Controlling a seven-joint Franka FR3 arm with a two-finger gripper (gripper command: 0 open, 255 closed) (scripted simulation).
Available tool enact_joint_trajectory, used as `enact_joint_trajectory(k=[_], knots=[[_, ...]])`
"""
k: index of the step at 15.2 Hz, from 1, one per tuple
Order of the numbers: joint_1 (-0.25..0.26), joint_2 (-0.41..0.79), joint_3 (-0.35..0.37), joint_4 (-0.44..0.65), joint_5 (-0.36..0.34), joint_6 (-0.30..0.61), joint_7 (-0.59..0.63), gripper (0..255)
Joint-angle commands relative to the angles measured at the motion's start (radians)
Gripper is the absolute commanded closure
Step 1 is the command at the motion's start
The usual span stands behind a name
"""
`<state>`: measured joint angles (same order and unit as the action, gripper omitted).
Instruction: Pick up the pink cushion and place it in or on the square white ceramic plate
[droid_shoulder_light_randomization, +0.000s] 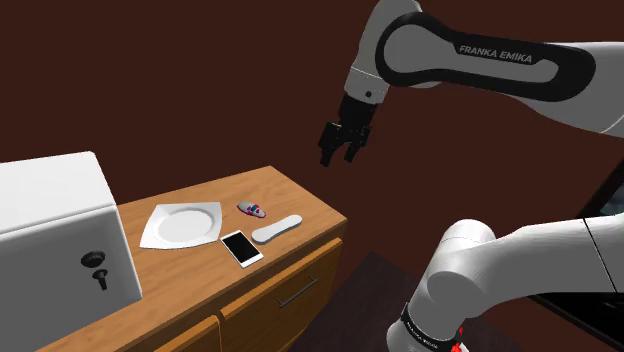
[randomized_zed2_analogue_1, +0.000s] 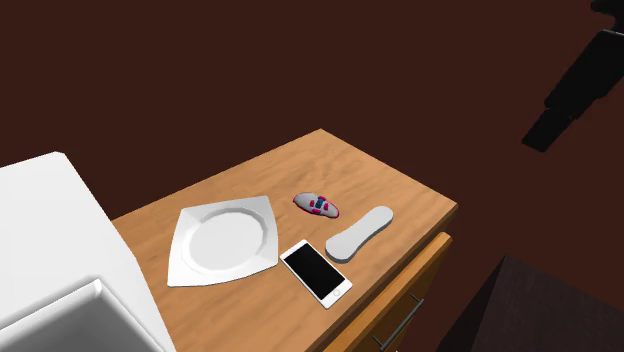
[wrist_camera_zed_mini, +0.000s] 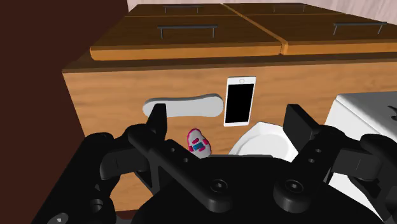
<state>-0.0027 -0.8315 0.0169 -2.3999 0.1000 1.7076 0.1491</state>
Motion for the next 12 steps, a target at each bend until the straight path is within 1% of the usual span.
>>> enact_joint_trajectory(k=[1, 7, 12], knots=[[0.000, 0.000, 0.000, 0.000, 0.000, 0.000, 0.000, 0], [-0.003, 0.161, 0.004, -0.047, -0.006, 0.210, -0.024, 0], [-0.005, 0.327, 0.005, -0.045, -0.011, 0.376, -0.042, 0]])
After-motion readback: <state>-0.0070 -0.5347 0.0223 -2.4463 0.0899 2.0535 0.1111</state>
